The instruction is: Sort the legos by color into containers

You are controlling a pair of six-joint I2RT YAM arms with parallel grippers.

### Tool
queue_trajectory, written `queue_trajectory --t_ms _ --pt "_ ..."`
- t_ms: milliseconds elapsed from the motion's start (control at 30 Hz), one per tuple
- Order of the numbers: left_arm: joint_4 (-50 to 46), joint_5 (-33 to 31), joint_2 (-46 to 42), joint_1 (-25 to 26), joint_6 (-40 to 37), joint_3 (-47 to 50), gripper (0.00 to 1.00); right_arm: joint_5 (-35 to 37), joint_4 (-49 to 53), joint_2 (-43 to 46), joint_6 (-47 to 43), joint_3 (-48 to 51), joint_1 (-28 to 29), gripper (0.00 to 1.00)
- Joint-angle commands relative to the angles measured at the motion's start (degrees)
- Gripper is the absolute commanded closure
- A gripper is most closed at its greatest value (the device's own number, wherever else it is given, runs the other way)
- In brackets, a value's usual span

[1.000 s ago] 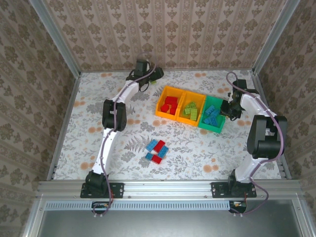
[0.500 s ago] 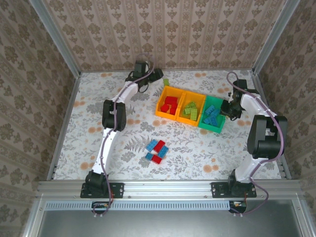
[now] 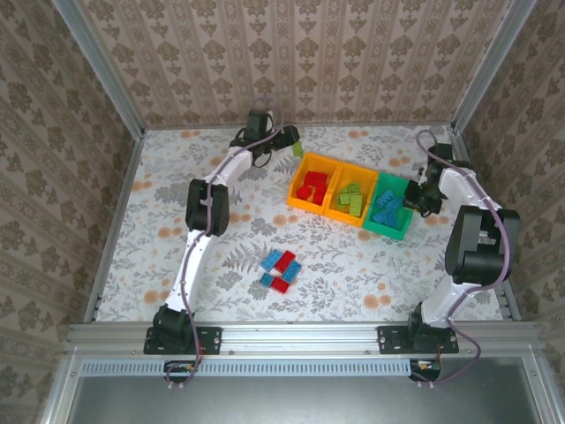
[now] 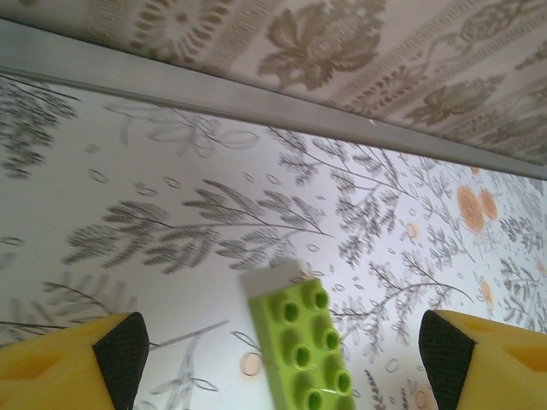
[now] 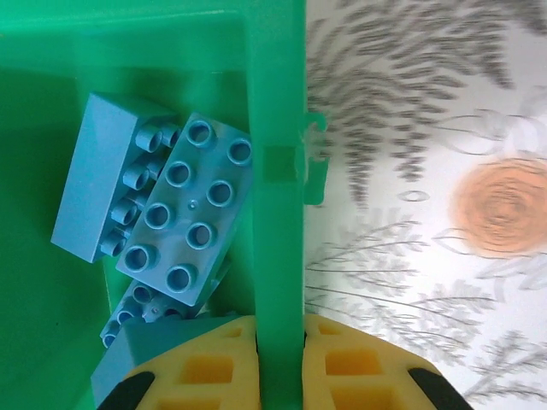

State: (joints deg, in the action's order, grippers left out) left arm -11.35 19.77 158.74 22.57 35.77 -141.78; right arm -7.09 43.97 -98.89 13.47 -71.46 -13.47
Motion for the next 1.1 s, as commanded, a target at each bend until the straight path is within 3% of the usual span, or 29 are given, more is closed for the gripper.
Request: queue_trajectory --t_ms 0,433,667,900,1067 --pt "-5.3 0.5 -2.9 1.8 -1.4 -0.1 0.14 2.4 2.5 3.8 -1.6 1.2 -3.6 0.95" --pt "-20.7 -14.7 -1.8 5.9 -5.6 -5.7 0.11 2.9 4.0 6.9 -4.4 3.2 -5.1 0.90" --pt "-18.5 -11.4 -0.7 6.9 -6.3 -3.8 0.13 1.5 3.2 7.2 -2.9 4.1 -5.2 0.89" --pt "-25.7 -17.8 0.4 7.0 -4.4 -6.7 0.18 1.3 3.3 7.5 -2.1 4.3 -5.2 0.89" --pt "-28.2 -18.2 0.3 7.1 -5.2 -5.4 0.20 0.5 2.5 7.7 -1.3 4.7 -5.2 0.89"
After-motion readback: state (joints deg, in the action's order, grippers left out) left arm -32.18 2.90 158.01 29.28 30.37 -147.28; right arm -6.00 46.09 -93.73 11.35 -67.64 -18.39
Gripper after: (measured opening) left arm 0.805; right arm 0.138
